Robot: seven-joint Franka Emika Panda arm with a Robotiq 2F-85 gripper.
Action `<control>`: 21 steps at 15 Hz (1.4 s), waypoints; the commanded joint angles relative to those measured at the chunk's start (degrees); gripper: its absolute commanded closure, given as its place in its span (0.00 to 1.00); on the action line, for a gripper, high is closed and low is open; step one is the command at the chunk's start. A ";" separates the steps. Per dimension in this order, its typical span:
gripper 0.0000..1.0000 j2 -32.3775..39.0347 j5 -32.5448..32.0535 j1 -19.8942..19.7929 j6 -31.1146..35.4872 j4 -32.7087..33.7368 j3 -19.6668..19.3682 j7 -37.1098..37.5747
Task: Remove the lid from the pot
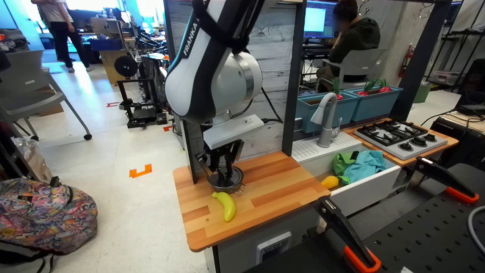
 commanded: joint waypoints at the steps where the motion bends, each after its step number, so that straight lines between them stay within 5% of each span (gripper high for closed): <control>1: 0.99 -0.39 -1.24 -0.04 0.60 0.68 0.35 -0.17; 14: 0.94 -17.49 1.07 -4.40 11.42 -19.45 3.08 -2.59; 21: 0.94 -16.95 1.28 -9.67 17.68 -23.89 1.77 -3.18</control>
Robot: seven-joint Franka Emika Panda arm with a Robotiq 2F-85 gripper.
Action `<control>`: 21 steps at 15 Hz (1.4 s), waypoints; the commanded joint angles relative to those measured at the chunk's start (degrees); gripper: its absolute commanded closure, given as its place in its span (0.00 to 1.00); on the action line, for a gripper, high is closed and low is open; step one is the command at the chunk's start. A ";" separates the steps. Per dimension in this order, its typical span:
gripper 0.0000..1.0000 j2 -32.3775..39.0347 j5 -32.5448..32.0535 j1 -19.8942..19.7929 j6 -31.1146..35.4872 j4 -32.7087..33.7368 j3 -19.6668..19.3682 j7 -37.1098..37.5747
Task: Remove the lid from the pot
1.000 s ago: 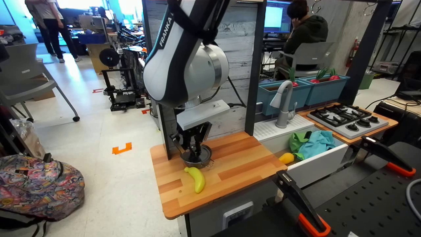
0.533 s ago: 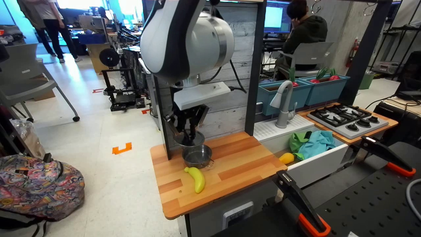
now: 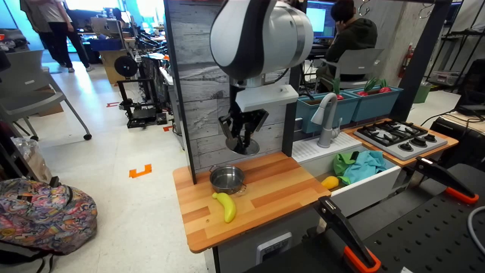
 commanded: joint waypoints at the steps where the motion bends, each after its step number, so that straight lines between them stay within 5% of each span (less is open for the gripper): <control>1: 0.94 0.83 0.53 -2.06 2.71 -2.29 -0.57 -1.60; 13: 0.94 11.21 -0.95 -1.64 -3.00 2.88 -5.91 -1.39; 14: 0.53 11.63 -0.94 -1.61 -3.64 3.22 -6.05 -1.27; 15: 0.52 12.05 -1.08 -1.50 -4.18 3.78 -6.24 -1.23; 21: 0.08 11.00 -0.92 -1.77 -6.03 3.69 -5.72 -1.37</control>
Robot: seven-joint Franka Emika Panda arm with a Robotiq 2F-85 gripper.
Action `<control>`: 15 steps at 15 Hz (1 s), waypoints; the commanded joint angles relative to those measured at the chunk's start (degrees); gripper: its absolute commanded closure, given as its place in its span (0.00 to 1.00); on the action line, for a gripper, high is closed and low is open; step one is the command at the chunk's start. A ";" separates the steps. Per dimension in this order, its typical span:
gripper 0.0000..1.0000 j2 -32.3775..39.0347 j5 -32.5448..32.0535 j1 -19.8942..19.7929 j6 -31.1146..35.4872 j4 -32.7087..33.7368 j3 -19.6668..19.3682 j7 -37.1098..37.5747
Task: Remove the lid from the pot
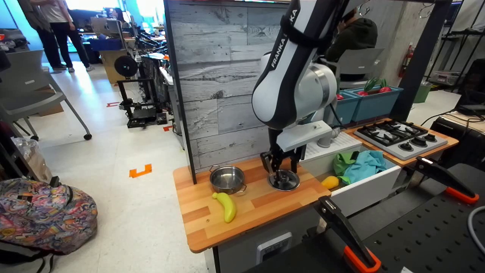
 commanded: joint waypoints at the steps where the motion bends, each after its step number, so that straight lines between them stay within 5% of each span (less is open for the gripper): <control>1: 0.02 -0.86 -0.72 0.53 -1.79 -0.08 -0.02 -0.15; 7: 0.00 -7.77 -0.35 0.31 -2.15 -7.69 1.80 -1.73; 15: 0.00 -26.83 5.42 -7.42 4.04 -26.81 5.45 -3.09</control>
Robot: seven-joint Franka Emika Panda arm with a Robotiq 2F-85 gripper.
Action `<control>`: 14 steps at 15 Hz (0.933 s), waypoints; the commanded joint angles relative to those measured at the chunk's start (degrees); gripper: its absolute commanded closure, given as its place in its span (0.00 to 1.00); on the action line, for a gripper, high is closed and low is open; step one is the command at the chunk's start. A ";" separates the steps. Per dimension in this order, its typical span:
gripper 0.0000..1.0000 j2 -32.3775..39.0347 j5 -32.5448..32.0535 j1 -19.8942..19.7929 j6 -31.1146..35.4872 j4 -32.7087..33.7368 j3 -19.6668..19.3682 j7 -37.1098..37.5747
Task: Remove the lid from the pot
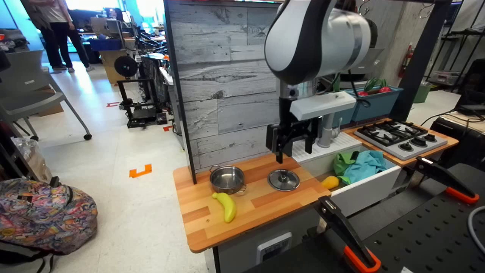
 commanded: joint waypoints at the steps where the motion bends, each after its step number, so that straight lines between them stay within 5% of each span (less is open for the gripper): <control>1: 0.00 -11.58 6.16 -6.79 4.51 -11.94 3.54 -2.47; 10: 0.00 -23.79 33.39 -21.32 6.19 -19.69 7.41 -9.11; 14: 0.00 -22.53 38.19 -21.38 7.83 -16.52 5.50 -8.23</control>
